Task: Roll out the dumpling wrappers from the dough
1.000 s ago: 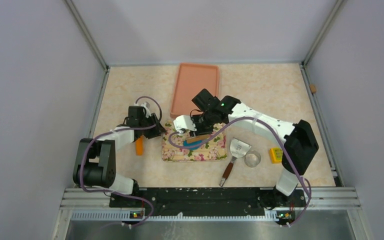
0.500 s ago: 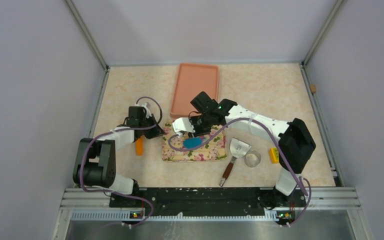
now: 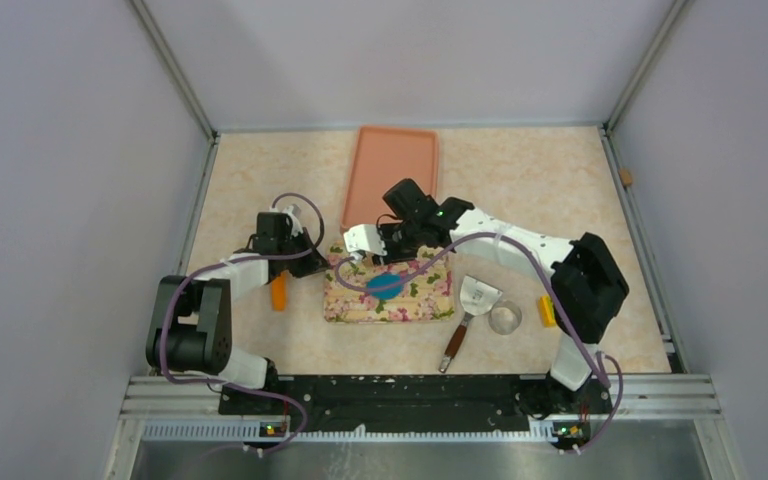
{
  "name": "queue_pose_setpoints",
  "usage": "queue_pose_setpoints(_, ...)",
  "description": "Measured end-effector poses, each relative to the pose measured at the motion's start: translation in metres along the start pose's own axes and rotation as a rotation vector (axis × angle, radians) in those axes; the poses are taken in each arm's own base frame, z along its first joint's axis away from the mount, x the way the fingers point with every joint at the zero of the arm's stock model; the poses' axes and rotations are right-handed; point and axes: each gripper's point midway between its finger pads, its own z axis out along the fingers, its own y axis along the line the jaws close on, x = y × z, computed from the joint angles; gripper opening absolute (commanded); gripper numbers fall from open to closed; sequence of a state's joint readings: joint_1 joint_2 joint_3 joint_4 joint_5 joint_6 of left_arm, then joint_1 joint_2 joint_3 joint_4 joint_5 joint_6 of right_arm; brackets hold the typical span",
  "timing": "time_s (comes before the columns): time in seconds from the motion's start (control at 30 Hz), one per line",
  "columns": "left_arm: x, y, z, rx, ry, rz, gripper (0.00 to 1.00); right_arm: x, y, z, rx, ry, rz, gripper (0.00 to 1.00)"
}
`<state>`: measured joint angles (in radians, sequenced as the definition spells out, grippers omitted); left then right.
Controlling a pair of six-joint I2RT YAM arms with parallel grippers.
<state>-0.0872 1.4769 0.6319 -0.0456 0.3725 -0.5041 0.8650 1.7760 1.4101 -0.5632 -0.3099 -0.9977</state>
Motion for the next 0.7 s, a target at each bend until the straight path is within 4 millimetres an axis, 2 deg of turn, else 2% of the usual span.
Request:
queue_pose_setpoints(0.23, 0.000, 0.000, 0.000, 0.000, 0.000, -0.001, 0.00, -0.005, -0.004, -0.010, -0.001, 0.001, 0.045, 0.00)
queue_pose_setpoints(0.5, 0.000, 0.000, 0.000, 0.000, -0.001, 0.000, 0.00, -0.035, 0.022, -0.025, -0.060, -0.045, -0.001, 0.00)
queue_pose_setpoints(0.7, -0.002, 0.000, 0.000, 0.000, -0.008, 0.003, 0.00, -0.032, 0.034, -0.025, -0.104, -0.037, -0.005, 0.00)
